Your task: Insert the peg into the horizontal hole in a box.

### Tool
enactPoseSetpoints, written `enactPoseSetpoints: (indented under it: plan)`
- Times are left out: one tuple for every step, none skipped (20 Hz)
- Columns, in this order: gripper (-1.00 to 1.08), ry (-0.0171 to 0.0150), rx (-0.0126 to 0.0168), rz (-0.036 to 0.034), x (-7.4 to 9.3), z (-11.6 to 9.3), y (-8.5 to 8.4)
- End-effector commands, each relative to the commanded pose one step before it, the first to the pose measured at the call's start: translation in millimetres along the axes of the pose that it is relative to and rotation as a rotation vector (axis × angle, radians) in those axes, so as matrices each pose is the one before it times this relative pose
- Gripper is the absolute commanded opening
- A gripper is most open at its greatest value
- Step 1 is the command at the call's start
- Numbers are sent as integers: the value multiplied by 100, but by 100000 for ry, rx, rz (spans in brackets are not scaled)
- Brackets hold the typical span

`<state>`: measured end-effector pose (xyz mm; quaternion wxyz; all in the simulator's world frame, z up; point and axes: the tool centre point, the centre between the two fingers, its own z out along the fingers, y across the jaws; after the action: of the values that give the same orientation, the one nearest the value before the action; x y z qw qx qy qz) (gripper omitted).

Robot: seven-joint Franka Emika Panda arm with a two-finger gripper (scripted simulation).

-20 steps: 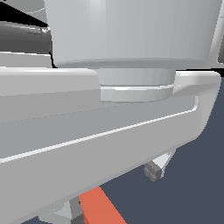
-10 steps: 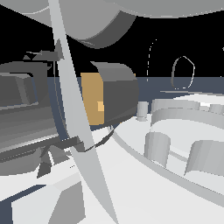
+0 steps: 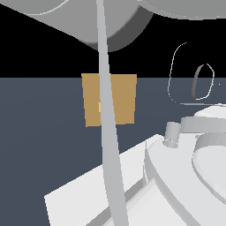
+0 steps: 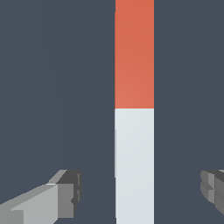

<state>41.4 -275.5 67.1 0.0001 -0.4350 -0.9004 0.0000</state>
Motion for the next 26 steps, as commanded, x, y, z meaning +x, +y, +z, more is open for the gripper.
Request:
enactPoseSetpoints:
  plan:
    - [100,-4,-1,-17,-1,0,5]
    - [100,0,0,0,-1,41,-1]
    - [100,0,0,0,-2,122,-3]
    - [100,0,0,0,-2,203,-5]
    - [100,0,0,0,-3,284,-8]
    - [100,0,0,0,-2,363,-10]
    - [100,-6,-3,-69,23,437,29]
    - [100,0,0,0,0,519,-17]
    - [100,-6,-3,-69,26,589,22]
    - [100,0,0,0,4,622,-23]
    - [100,0,0,0,3,539,-19]
    - [100,-6,-3,-69,23,446,28]
    - [100,0,0,0,-5,363,-9]
    - [100,0,0,0,-11,274,-2]
    - [100,0,0,0,-18,186,5]
    - [100,0,0,0,-26,97,12]
    - [100,0,0,0,-35,9,20]
    - [100,0,0,0,-35,-60,23]
    - [100,0,0,0,-12,-30,8]
    - [-100,0,0,0,0,0,0]
    - [-100,0,0,0,0,0,0]
    - [-100,0,0,0,0,0,0]
    - [-100,0,0,0,0,0,0]
    - [-100,0,0,0,0,0,0]
    - [-100,0,0,0,0,0,0]
    - [-100,0,0,0,0,0,0]
